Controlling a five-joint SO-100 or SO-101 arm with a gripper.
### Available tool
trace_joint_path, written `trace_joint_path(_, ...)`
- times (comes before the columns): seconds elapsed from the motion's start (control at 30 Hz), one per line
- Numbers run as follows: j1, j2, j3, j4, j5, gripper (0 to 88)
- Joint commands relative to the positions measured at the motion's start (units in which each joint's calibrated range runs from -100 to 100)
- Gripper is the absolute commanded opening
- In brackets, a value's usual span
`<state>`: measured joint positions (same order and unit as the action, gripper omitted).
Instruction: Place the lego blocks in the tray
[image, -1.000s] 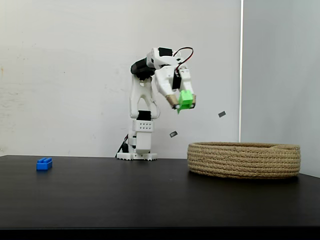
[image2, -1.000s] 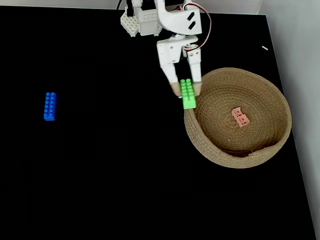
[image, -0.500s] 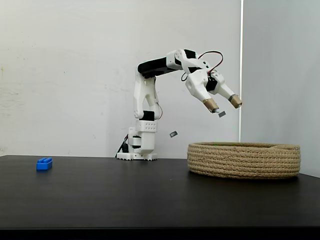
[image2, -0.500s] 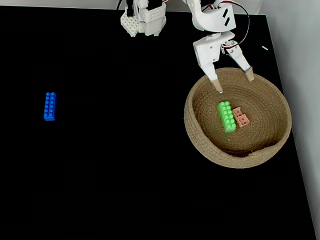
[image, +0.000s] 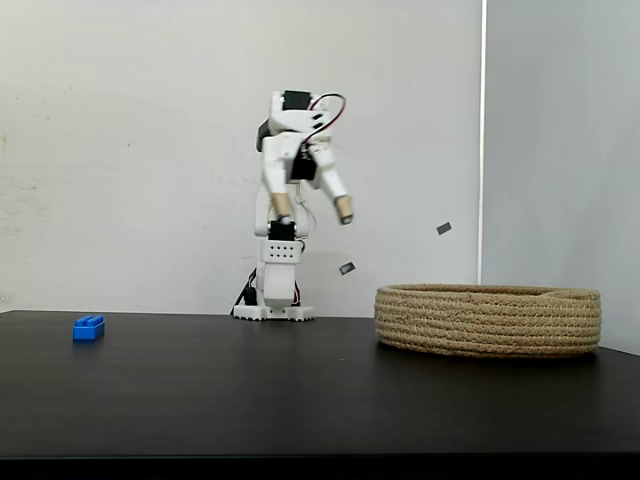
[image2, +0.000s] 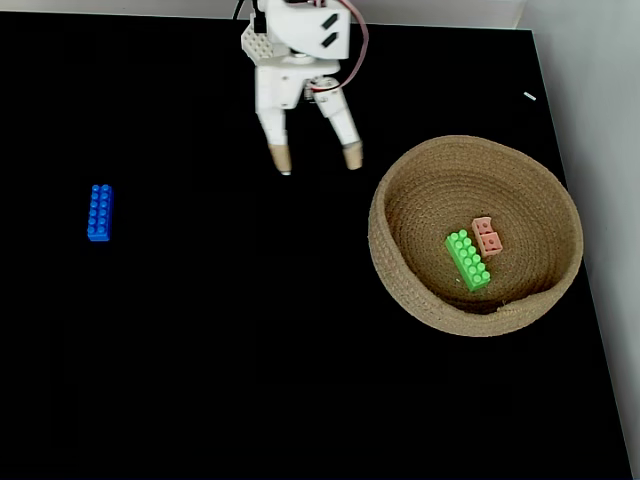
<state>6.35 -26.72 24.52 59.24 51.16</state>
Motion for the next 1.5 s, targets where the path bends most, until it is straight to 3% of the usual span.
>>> trace_joint_path(0.0, 14.92, -1.92, 1.6, -0.64, 8.94, 28.7)
trace_joint_path(0.3, 29.76, 13.99, -12.44, 0.45, 20.17, 27.7)
trace_joint_path(0.6, 35.86, 28.52, -27.4, 0.61, 25.35, 28.7)
trace_joint_path(1.47, 38.41, 49.25, -34.15, -10.22, 26.37, 25.6)
